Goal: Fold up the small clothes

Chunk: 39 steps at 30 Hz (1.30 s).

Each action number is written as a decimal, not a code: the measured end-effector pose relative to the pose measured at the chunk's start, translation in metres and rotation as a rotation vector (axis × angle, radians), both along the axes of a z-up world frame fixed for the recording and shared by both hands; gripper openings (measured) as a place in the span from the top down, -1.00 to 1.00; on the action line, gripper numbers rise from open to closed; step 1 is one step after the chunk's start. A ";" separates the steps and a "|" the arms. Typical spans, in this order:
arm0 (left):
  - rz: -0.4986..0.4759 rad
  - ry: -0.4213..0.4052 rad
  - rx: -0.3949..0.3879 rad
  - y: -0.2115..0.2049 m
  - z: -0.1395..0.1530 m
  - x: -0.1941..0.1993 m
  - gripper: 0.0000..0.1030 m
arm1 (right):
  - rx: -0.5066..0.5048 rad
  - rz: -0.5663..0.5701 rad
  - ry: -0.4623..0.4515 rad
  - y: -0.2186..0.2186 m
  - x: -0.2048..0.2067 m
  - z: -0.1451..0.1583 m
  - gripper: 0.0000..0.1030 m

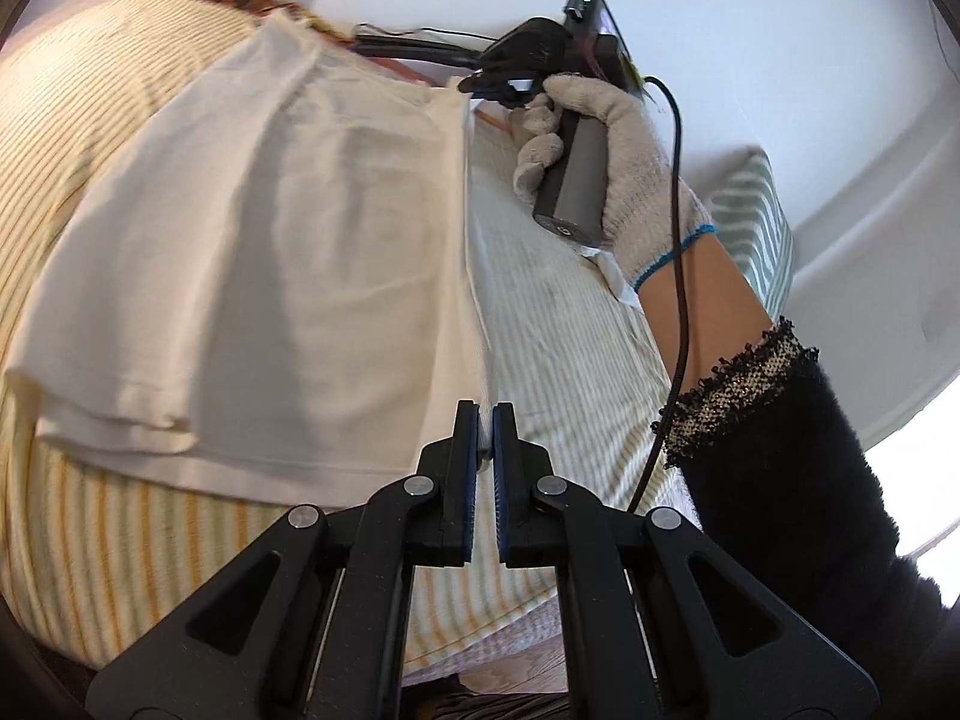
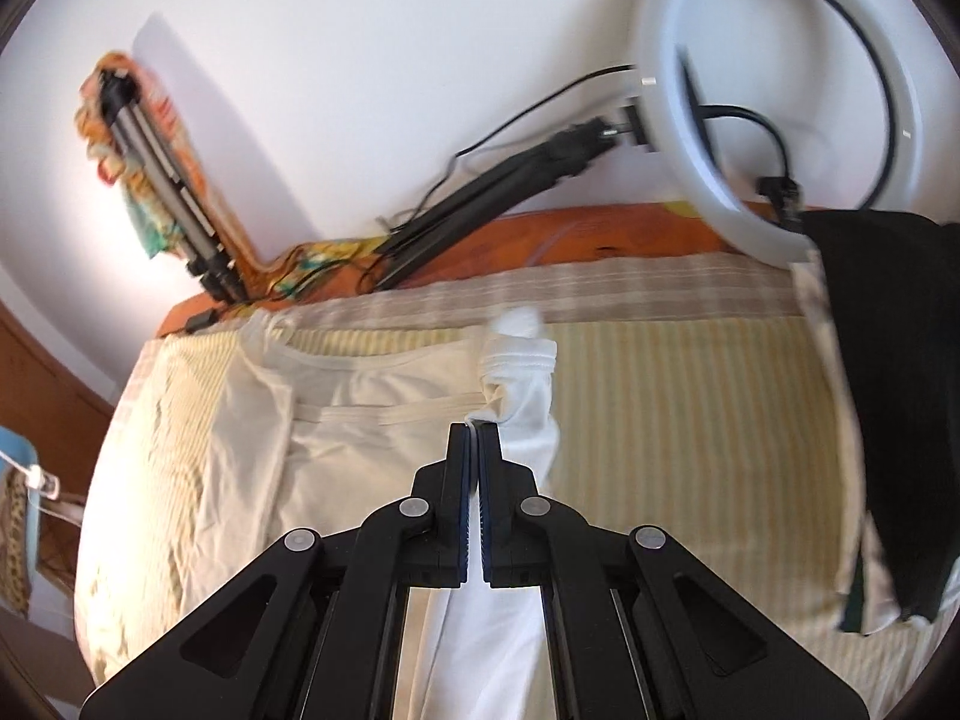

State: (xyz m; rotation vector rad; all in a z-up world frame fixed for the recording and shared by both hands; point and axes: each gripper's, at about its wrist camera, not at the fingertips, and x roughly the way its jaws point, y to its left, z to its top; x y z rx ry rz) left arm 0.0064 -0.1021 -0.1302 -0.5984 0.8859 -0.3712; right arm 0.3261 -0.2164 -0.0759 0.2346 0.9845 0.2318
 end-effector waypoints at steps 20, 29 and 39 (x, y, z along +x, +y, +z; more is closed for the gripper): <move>0.104 0.070 0.065 0.046 -0.028 0.000 0.95 | -0.082 0.118 0.035 0.097 0.019 -0.037 0.95; 0.023 0.051 0.103 0.048 -0.008 -0.017 0.72 | 0.007 0.132 0.000 0.066 -0.014 0.004 0.69; 0.015 -0.073 0.246 0.081 0.044 -0.052 0.32 | 0.026 0.136 -0.069 0.010 -0.125 0.065 0.69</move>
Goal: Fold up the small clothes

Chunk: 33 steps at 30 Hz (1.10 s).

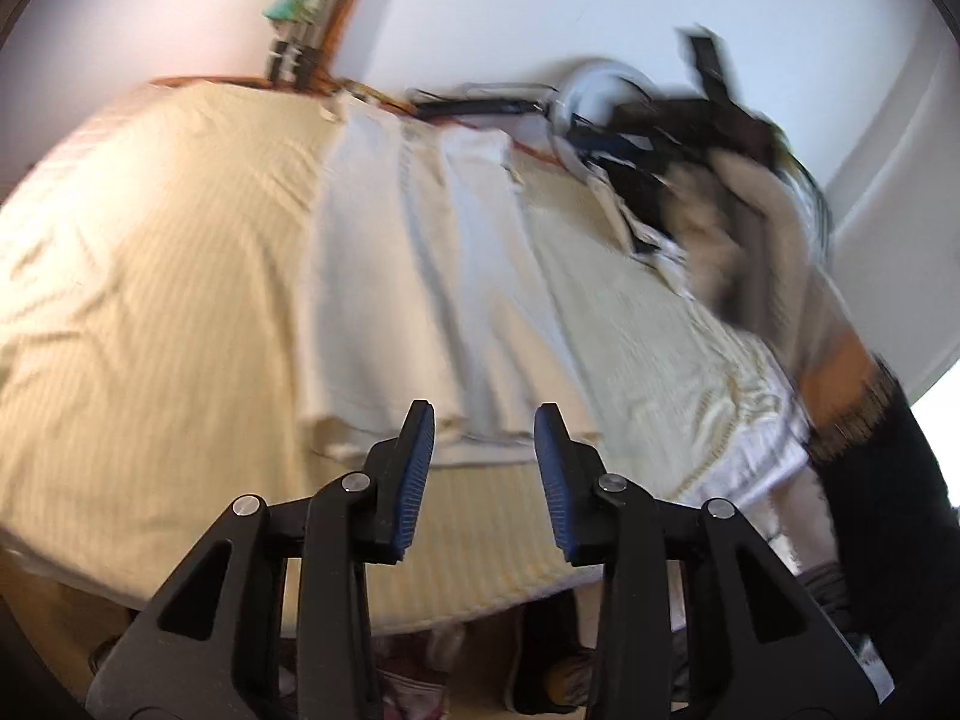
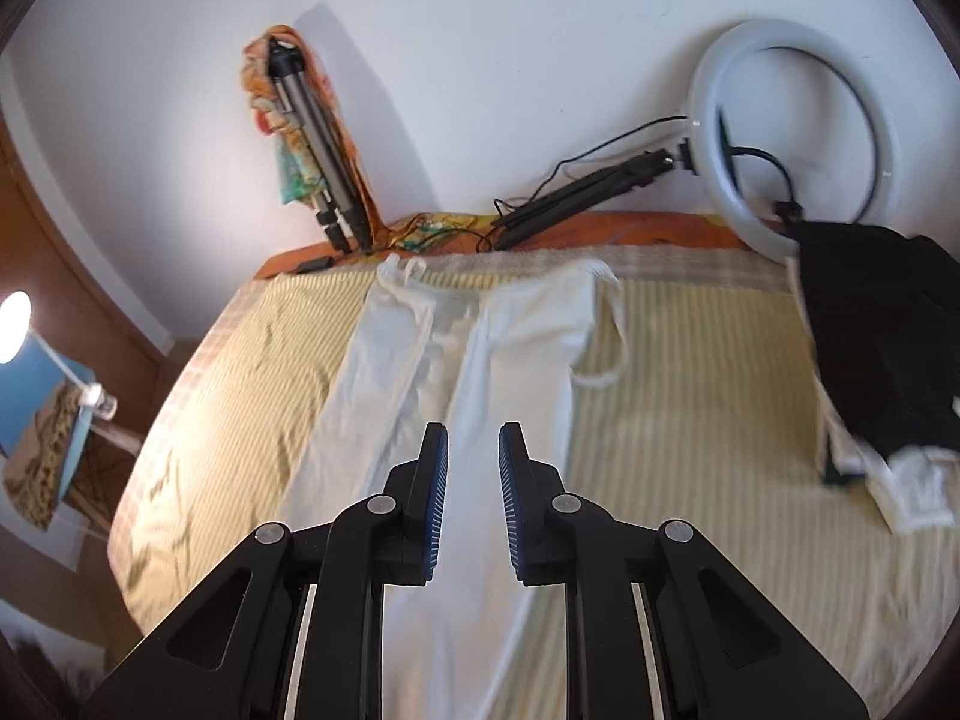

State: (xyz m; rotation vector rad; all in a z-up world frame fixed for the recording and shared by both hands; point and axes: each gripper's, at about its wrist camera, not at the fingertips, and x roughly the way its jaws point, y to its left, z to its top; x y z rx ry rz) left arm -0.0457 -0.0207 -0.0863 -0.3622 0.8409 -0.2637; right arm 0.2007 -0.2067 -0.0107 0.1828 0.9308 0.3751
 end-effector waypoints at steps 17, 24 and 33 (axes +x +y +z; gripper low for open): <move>0.054 0.303 -0.100 0.070 -0.061 0.060 0.32 | 0.172 0.069 0.315 -0.019 -0.143 -0.087 0.28; 0.040 0.333 -0.188 0.072 -0.066 0.068 0.32 | 0.217 0.116 0.350 -0.011 -0.153 -0.103 0.31; 0.022 0.283 -0.139 0.067 -0.058 0.061 0.98 | 0.301 0.096 0.358 -0.021 -0.154 -0.103 0.93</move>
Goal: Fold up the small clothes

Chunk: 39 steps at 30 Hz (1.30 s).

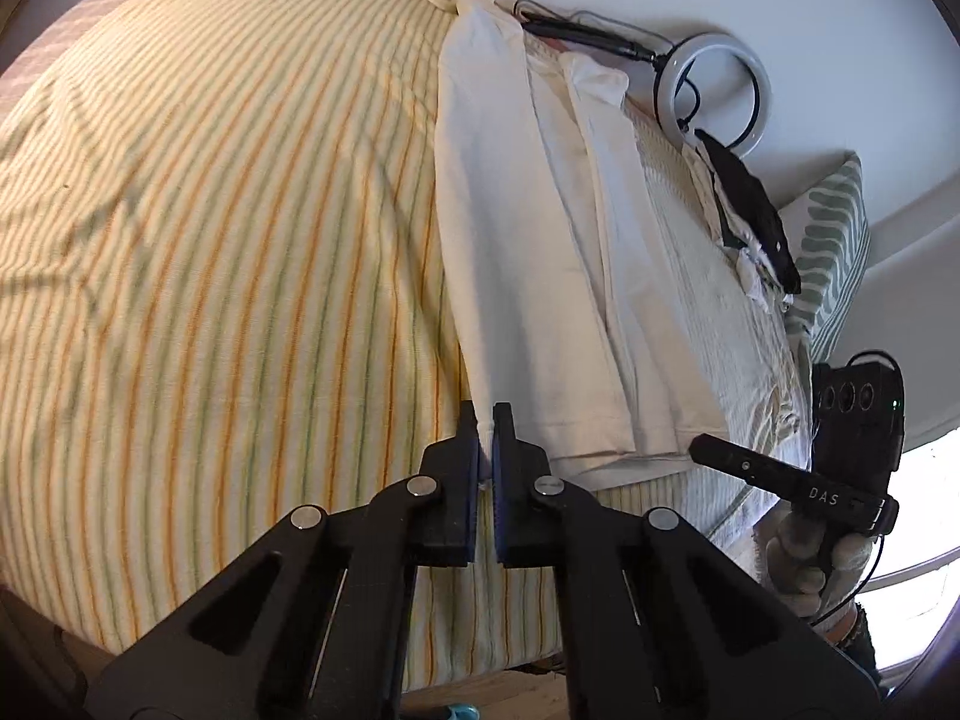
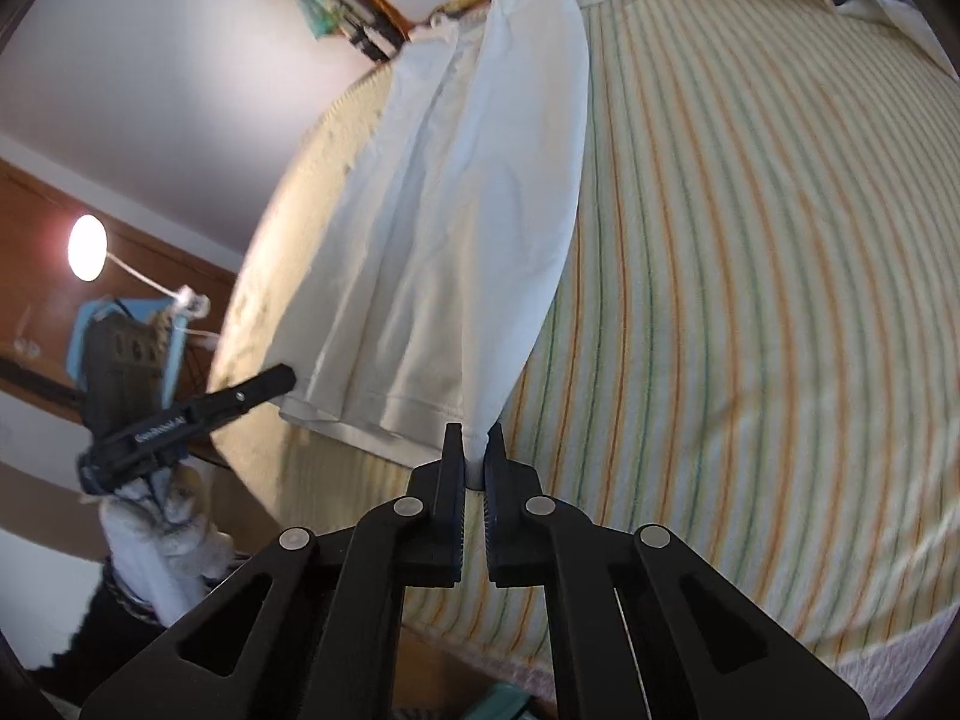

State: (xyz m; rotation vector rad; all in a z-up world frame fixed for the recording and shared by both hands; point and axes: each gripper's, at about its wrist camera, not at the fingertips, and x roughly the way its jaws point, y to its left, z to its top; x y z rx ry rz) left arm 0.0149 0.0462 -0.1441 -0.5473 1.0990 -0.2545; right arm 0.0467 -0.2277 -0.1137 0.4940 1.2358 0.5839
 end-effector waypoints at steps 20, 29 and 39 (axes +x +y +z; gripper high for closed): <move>0.011 -0.022 -0.019 0.003 0.014 0.001 1.00 | 0.062 -0.006 0.008 -0.019 0.007 -0.005 0.93; 0.039 -0.058 -0.048 0.004 0.040 0.034 1.00 | 0.142 -0.064 -0.021 -0.028 0.035 0.013 0.93; 0.067 -0.067 -0.023 0.003 0.042 0.092 1.00 | 0.129 -0.116 -0.046 -0.023 0.095 0.016 0.93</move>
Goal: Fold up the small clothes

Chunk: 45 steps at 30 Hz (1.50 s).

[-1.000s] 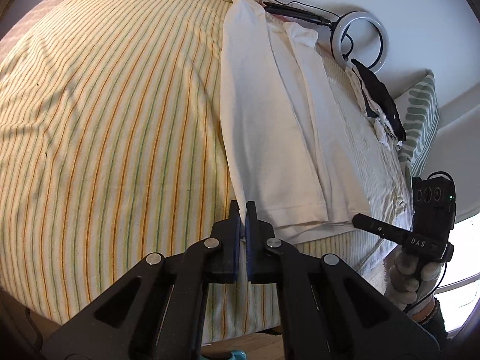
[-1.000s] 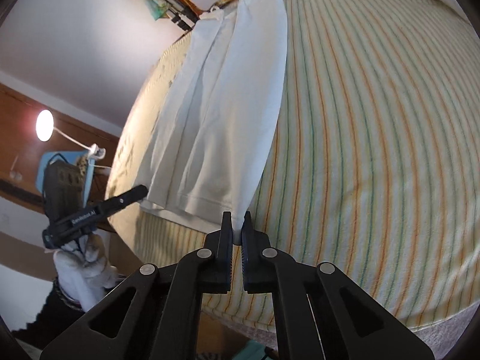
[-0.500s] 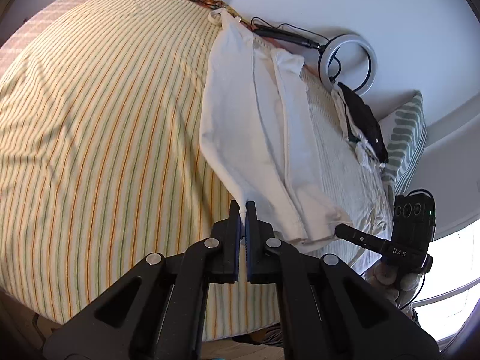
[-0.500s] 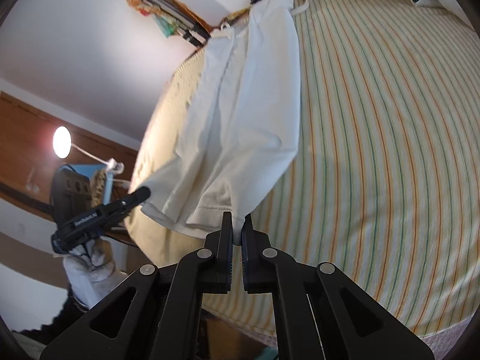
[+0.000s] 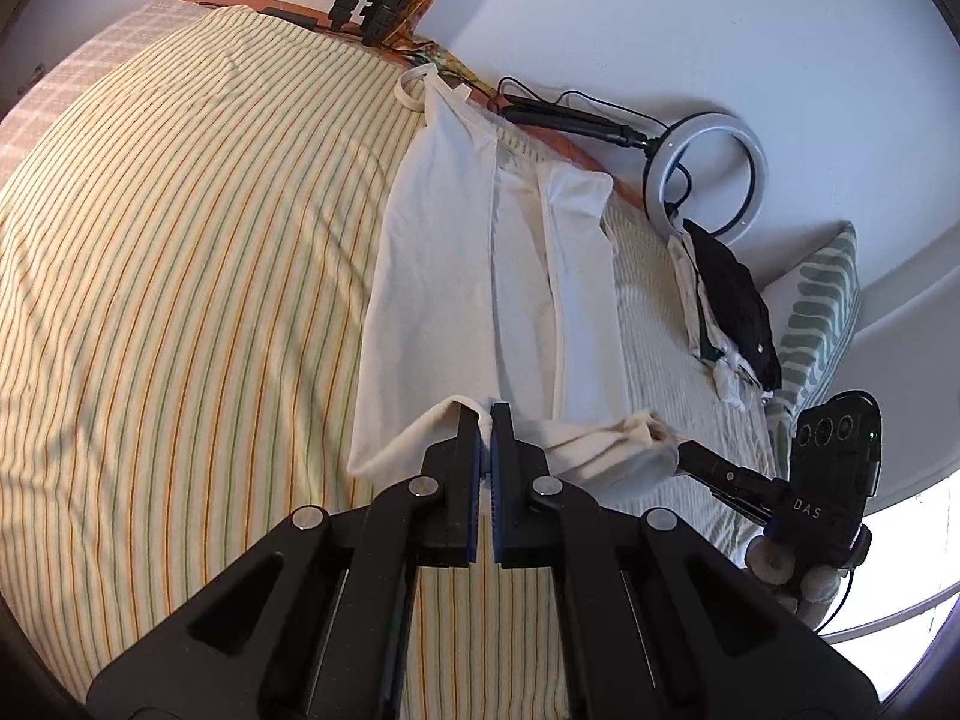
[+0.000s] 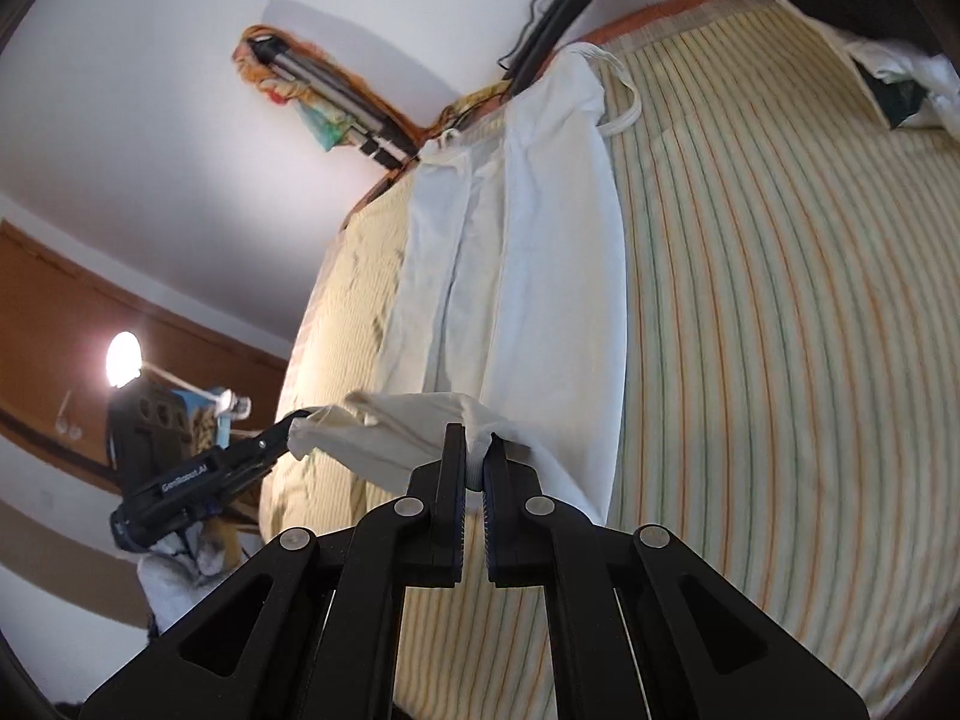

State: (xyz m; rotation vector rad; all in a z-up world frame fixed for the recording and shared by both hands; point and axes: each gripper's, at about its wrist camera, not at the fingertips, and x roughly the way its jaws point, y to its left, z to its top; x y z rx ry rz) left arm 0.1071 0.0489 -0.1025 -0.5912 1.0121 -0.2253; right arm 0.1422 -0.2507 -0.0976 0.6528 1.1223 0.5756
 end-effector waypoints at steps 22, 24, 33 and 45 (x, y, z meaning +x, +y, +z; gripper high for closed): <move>0.040 0.020 0.051 0.017 -0.026 0.044 0.69 | -0.064 -0.052 0.063 0.002 0.038 -0.032 0.59; 0.066 -0.016 0.057 0.022 -0.019 0.041 0.20 | -0.067 -0.059 0.017 -0.001 0.035 -0.021 0.50; -0.040 -0.090 0.120 0.009 -0.003 0.031 0.30 | -0.181 0.115 -0.127 0.033 0.022 0.001 0.51; -0.069 -0.060 0.201 -0.012 -0.015 0.045 0.39 | -0.343 0.100 -0.117 0.040 0.030 -0.017 0.51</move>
